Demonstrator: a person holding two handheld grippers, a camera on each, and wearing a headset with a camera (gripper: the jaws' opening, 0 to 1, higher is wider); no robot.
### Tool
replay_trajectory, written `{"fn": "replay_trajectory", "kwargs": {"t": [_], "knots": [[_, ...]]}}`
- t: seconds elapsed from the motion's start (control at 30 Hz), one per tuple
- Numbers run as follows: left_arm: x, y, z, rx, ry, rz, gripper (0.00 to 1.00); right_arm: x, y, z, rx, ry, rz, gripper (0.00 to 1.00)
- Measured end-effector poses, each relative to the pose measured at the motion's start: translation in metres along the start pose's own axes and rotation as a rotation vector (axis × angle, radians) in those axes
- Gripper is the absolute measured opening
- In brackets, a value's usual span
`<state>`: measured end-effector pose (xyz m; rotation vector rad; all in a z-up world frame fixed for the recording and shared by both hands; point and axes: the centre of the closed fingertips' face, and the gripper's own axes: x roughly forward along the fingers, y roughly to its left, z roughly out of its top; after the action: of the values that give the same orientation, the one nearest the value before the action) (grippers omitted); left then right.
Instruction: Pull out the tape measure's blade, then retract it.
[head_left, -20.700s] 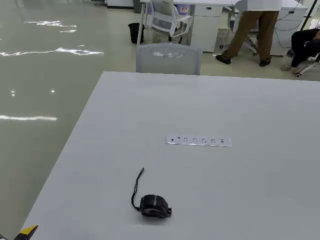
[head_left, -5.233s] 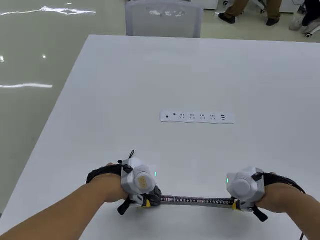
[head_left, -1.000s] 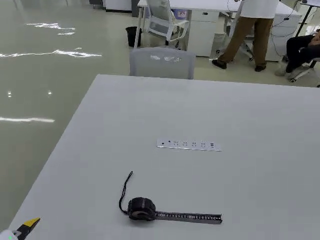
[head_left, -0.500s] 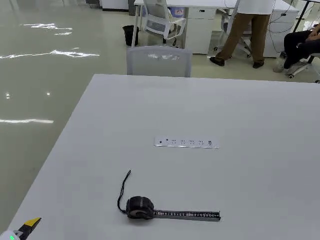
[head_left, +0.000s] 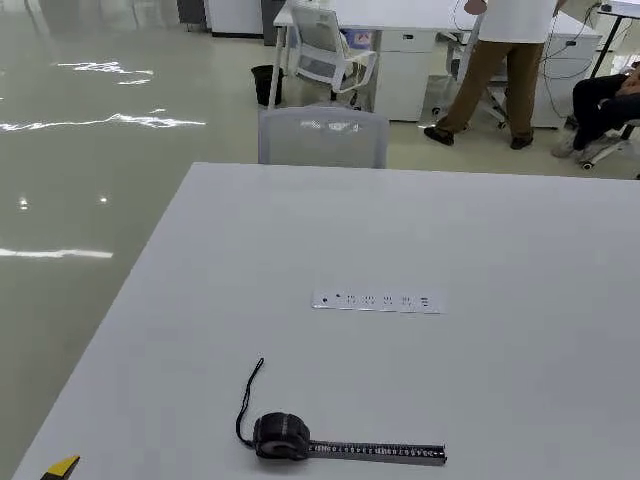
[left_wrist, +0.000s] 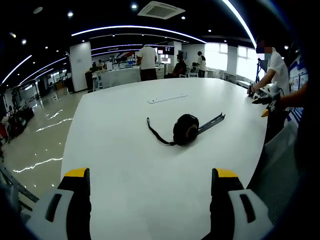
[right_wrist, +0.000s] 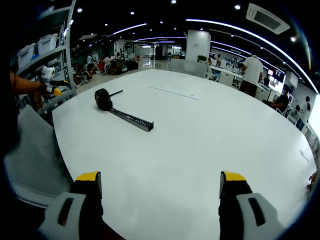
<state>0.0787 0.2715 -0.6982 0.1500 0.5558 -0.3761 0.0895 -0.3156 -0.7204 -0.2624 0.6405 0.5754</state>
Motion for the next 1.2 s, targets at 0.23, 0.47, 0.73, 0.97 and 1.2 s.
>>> {"fn": "replay_trajectory", "kwargs": {"t": [0.23, 0.47, 0.73, 0.97, 1.2], "knots": [[0.005, -0.016, 0.006, -0.020, -0.009, -0.016, 0.99, 0.006, -0.003, -0.002, 0.000, -0.010, 0.002, 1.00], [0.008, -0.020, 0.020, -0.038, -0.035, -0.005, 0.99, 0.013, -0.002, 0.005, -0.028, -0.029, 0.020, 1.00], [0.030, -0.035, 0.028, -0.064, -0.027, 0.014, 0.99, 0.022, 0.006, 0.012, -0.057, 0.004, 0.086, 0.96], [0.039, -0.049, 0.040, -0.046, -0.030, 0.024, 0.99, 0.026, 0.004, 0.017, -0.109, 0.042, 0.100, 0.99], [0.046, -0.062, 0.055, -0.040, -0.044, 0.041, 0.99, 0.037, -0.005, 0.034, -0.139, 0.054, 0.098, 1.00]]}}
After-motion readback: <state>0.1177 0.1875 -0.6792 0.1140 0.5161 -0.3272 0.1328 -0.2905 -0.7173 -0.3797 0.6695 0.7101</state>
